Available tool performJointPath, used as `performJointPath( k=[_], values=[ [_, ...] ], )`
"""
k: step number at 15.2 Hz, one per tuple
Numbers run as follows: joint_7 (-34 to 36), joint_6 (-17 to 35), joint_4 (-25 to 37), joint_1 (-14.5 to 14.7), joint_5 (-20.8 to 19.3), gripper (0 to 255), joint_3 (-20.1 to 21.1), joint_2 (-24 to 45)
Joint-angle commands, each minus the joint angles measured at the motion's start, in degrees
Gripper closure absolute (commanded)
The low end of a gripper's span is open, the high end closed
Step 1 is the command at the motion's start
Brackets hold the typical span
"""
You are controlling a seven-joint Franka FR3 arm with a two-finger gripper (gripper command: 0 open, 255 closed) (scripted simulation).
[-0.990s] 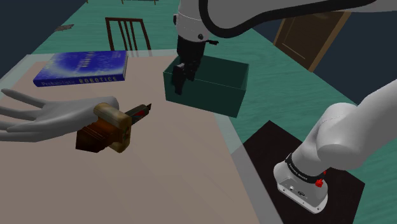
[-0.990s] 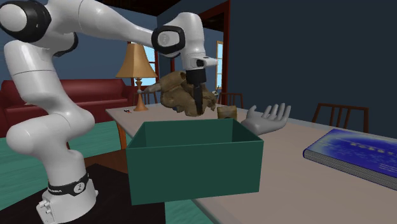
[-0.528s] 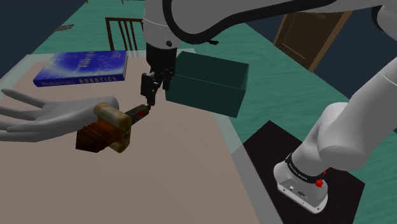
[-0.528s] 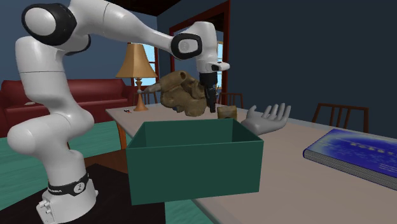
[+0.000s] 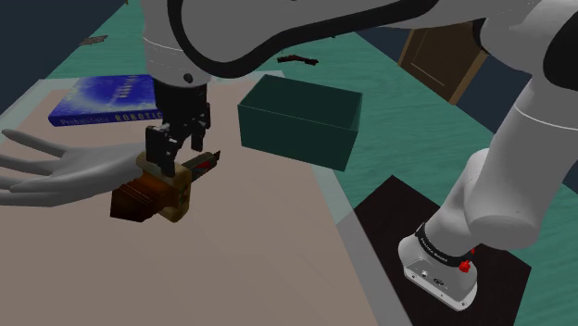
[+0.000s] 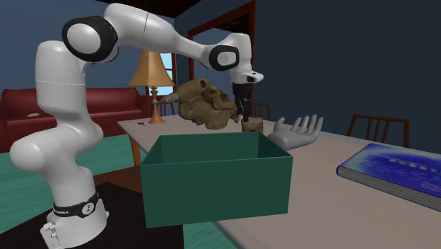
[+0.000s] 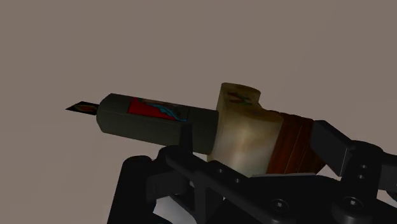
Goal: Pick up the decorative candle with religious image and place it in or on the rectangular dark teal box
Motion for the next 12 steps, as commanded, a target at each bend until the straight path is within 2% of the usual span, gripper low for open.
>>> performJointPath(
  k=[1,7,12],
  values=[
    [0.3,0.7,0.8,0.6,-0.3,0,0.3,1.4],
    [0.8,4.7,-1.7,1.2,-1.1,0,0.4,3.0],
    [0.8,5.1,-1.9,1.3,-1.1,0,0.4,3.2]
  ],
)
